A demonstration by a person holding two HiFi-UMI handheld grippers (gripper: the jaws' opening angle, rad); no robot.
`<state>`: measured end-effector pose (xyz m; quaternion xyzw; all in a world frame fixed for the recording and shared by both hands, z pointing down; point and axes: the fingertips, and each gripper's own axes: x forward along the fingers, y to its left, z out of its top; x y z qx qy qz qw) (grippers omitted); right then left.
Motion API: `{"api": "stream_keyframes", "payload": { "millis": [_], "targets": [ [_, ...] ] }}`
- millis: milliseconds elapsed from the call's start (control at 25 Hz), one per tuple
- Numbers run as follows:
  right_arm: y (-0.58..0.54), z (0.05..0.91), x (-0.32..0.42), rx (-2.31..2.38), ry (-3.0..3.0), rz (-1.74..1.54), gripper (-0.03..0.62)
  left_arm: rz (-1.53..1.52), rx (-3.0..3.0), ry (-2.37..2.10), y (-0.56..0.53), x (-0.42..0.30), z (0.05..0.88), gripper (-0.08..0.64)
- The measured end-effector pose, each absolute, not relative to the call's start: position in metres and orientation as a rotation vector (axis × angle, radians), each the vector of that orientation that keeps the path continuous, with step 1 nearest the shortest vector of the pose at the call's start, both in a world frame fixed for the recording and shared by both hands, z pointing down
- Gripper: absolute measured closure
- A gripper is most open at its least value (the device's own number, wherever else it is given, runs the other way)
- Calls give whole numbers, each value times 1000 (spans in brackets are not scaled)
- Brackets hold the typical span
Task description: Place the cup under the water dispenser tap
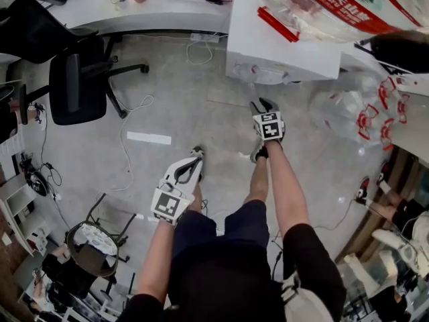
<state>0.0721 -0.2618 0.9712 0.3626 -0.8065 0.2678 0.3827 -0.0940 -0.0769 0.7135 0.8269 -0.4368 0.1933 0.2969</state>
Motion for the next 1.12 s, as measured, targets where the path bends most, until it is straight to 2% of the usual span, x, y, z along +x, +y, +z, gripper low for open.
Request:
{"api": "stream_keyframes", "payload": {
  "millis": [80,160,400,600,920,1120],
  "targets": [
    [-243,962,78,894,-2062,694,488,506,2203,-1159,-80,-87,704,560],
    [-223,948,82,868,-2064,723,548,505,2217,-1149,-82,-78,694,560],
    [-181,899,105,822,-2048,799,590,481,2281,-1137,-98,-55,660,560],
    [-181,839,115,854,-2120,780,594,449,2319,-1147,-116,-44,630,560],
    [-160,710,77,794,-2334,657,594,404,2417,-1137,-142,-30,590,560],
    [-153,654,85,841,-2393,590,594,389,2491,-1079,-151,-10,566,559]
  ]
}}
